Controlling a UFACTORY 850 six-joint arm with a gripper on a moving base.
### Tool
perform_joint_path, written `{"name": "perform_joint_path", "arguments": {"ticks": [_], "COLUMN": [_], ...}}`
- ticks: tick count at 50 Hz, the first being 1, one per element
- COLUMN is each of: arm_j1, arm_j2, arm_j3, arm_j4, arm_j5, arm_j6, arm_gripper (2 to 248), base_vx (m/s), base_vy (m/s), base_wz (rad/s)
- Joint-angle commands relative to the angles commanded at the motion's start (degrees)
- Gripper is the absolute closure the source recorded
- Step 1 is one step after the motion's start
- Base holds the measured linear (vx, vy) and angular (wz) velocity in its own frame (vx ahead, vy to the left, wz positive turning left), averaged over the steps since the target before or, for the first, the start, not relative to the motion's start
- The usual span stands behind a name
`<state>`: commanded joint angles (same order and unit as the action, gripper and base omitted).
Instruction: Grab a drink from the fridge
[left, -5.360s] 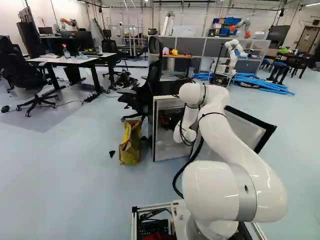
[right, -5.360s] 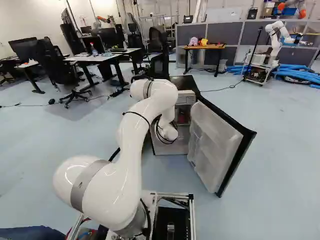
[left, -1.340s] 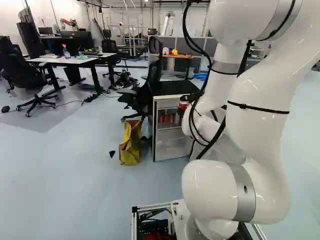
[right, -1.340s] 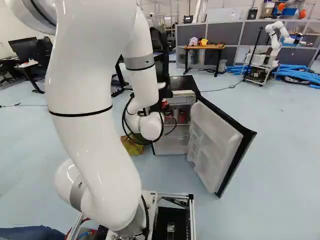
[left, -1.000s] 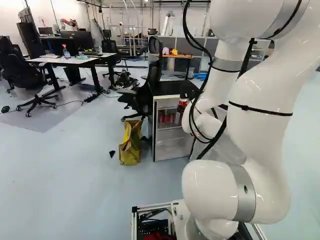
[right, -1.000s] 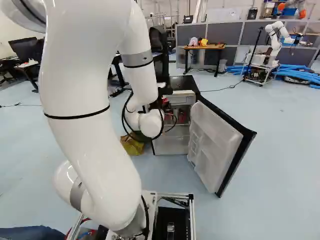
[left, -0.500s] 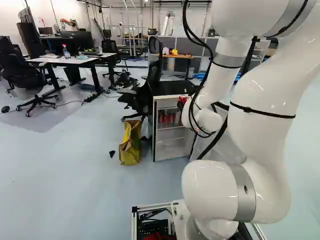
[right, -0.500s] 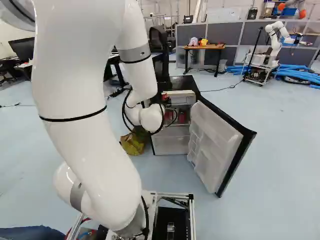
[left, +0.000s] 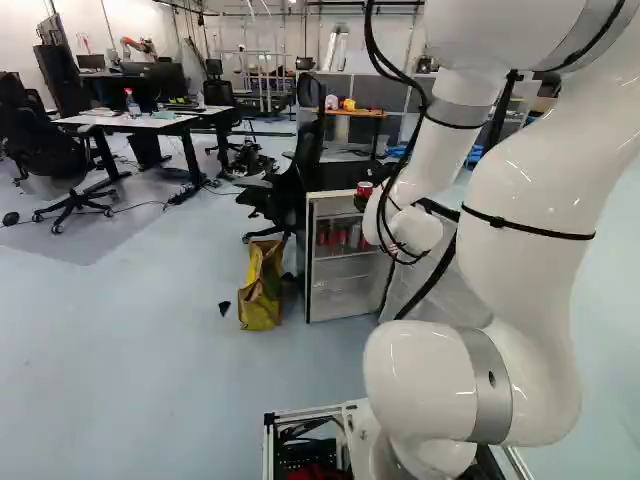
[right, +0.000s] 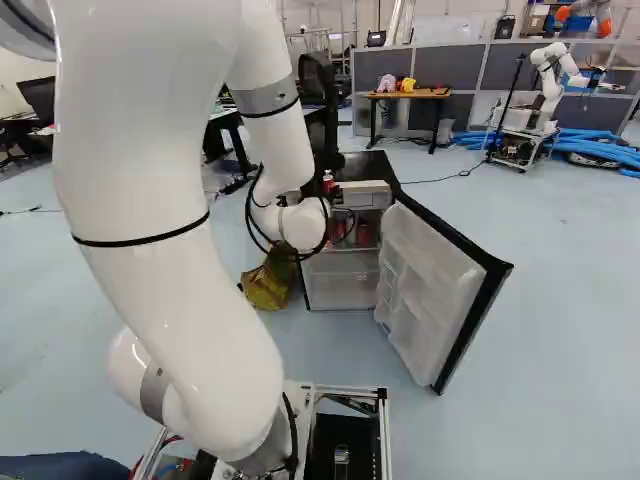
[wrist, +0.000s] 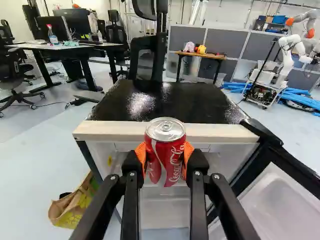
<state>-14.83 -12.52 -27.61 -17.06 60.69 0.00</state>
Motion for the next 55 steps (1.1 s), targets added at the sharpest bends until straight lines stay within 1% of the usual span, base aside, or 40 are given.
{"name": "perform_joint_path", "arguments": {"ticks": [28, 55], "arm_j1": [0.68, 1.47], "arm_j2": [0.42, -0.81], "arm_j3": [-3.92, -9.44], "arm_j4": [0.00, 0.00], "arm_j5": [-4.10, -8.11], "arm_j6": [0.00, 0.00], "arm_gripper": [156, 156], "base_vx": [0.000, 0.000], "base_vy": [0.000, 0.000], "base_wz": [0.000, 0.000]}}
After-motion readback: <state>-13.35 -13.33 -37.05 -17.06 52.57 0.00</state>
